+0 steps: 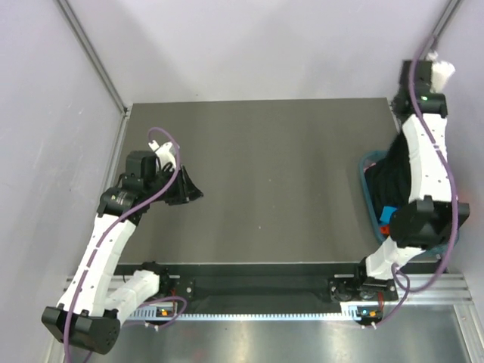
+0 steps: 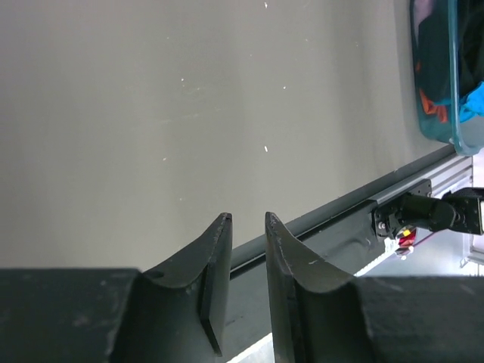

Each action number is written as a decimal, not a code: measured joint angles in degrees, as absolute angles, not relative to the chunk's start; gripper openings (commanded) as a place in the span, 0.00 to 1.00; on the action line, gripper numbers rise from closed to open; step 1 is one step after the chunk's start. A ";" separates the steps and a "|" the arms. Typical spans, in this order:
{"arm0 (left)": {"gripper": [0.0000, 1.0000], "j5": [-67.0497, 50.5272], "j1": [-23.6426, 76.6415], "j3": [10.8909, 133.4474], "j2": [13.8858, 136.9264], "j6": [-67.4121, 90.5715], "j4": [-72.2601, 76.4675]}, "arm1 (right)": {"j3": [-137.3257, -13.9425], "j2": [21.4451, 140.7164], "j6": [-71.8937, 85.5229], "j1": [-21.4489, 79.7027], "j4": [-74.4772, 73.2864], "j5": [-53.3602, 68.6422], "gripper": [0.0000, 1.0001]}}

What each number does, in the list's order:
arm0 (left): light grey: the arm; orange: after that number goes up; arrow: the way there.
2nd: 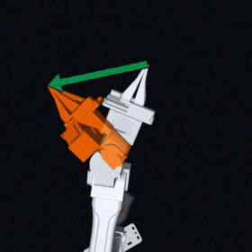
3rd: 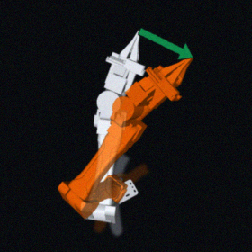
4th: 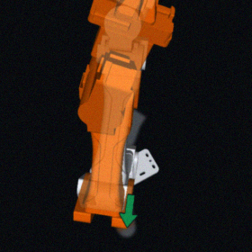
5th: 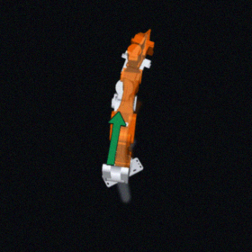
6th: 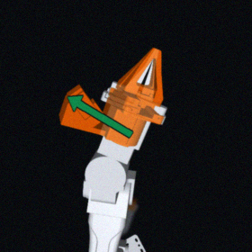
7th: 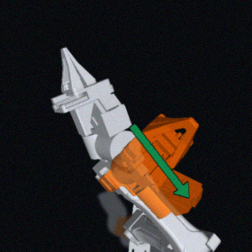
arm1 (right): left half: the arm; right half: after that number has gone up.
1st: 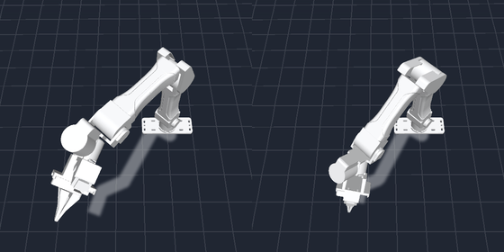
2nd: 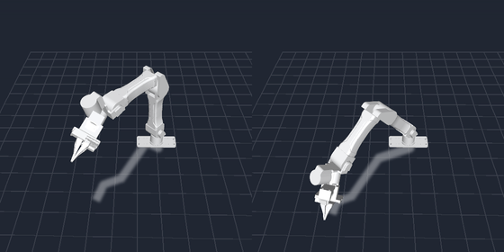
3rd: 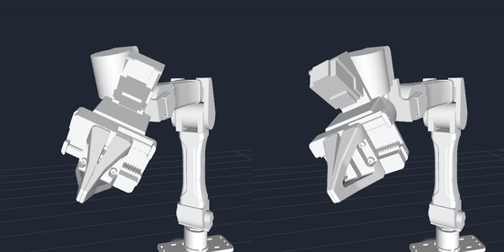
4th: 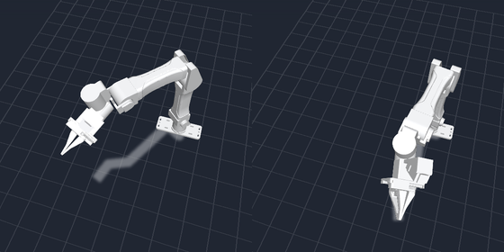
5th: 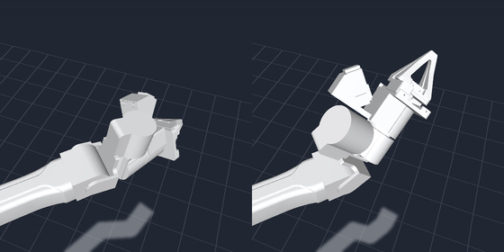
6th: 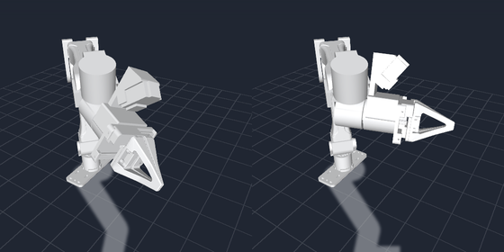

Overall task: Fold and stack the t-shirts
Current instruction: Grab the tshirt from the pile, then move the tshirt to the center of the board, then flatten the tshirt out

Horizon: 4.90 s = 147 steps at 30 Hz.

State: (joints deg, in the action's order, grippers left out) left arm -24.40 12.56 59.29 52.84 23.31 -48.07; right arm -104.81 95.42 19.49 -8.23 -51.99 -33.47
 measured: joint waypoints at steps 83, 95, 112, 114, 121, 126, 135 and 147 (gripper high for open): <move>0.35 10.35 11.99 116.73 105.95 23.73 -56.29 | -58.00 64.90 23.27 16.86 -52.97 21.80 0.02; 0.85 12.34 13.34 96.29 99.79 22.48 -60.86 | -59.48 70.89 24.62 16.40 -51.86 18.57 0.00; 0.86 -0.14 14.79 73.89 88.33 21.06 -48.53 | -115.52 117.40 24.21 13.02 -48.86 20.03 0.07; 0.83 -1.17 14.79 74.59 92.25 22.26 -46.98 | -111.92 117.12 24.25 13.02 -48.51 20.29 0.07; 0.79 -3.33 14.83 68.90 97.47 26.37 -43.27 | -101.80 113.49 22.92 13.02 -47.83 19.33 0.08; 0.66 -0.84 14.83 67.40 97.73 26.92 -40.49 | -96.66 107.55 21.43 13.02 -46.78 18.39 0.07; 0.66 2.52 14.83 69.41 103.59 25.45 -38.11 | -92.99 104.73 20.21 12.99 -44.64 18.26 0.07; 0.00 2.28 14.90 71.24 105.60 25.26 -37.95 | -92.25 104.73 19.68 12.95 -44.14 18.44 0.05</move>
